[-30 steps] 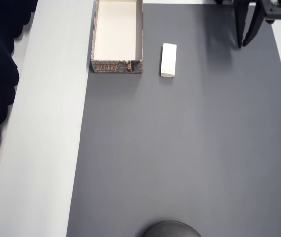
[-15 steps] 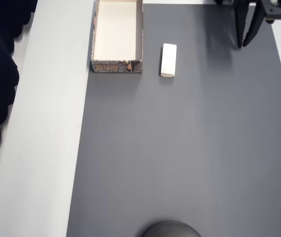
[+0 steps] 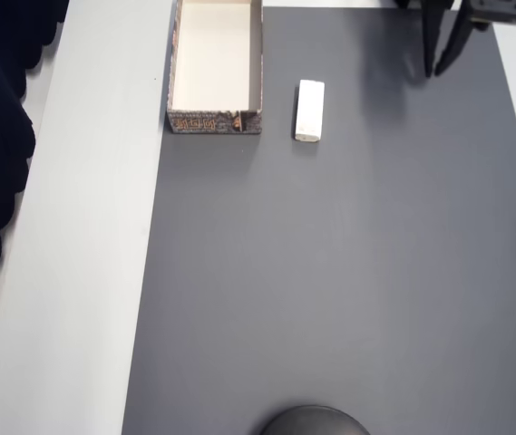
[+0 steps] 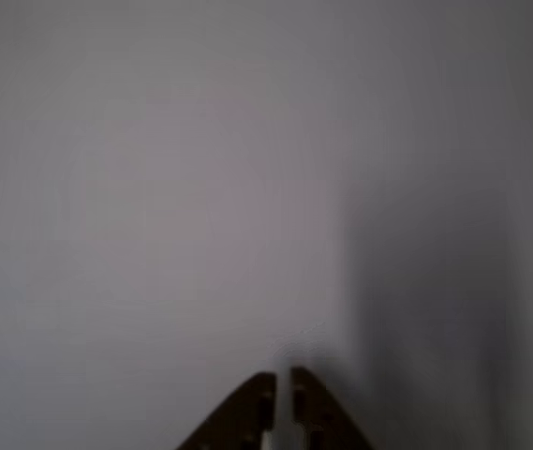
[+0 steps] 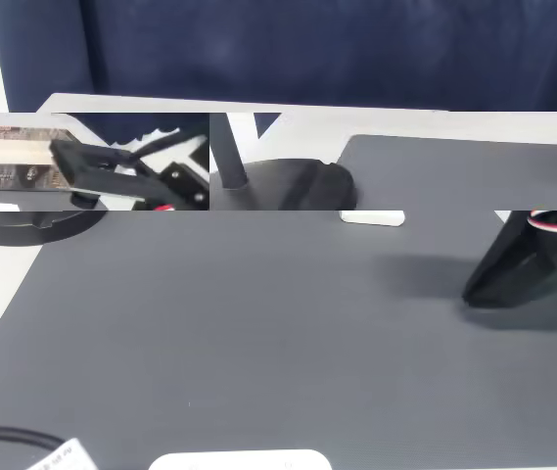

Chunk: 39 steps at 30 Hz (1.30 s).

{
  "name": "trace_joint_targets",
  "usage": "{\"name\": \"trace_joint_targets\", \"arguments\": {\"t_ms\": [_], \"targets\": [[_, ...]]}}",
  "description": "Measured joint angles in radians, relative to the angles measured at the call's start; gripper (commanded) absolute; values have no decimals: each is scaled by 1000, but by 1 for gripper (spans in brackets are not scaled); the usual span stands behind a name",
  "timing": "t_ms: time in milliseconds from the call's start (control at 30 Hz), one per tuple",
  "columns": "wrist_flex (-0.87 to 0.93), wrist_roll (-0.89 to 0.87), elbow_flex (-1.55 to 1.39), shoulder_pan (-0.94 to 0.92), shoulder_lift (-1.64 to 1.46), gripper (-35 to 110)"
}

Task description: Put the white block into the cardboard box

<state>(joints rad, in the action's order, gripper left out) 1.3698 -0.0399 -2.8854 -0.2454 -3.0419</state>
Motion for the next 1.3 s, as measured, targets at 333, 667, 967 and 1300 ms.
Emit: {"name": "trace_joint_targets", "arguments": {"t_ms": [333, 667, 967, 1300], "targets": [[121, -146, 396, -184, 440, -2], [167, -316, 699, -354, 841, -2], [167, -451, 902, -466, 1141, -2], [160, -612, 1177, -561, 1453, -2]]}}
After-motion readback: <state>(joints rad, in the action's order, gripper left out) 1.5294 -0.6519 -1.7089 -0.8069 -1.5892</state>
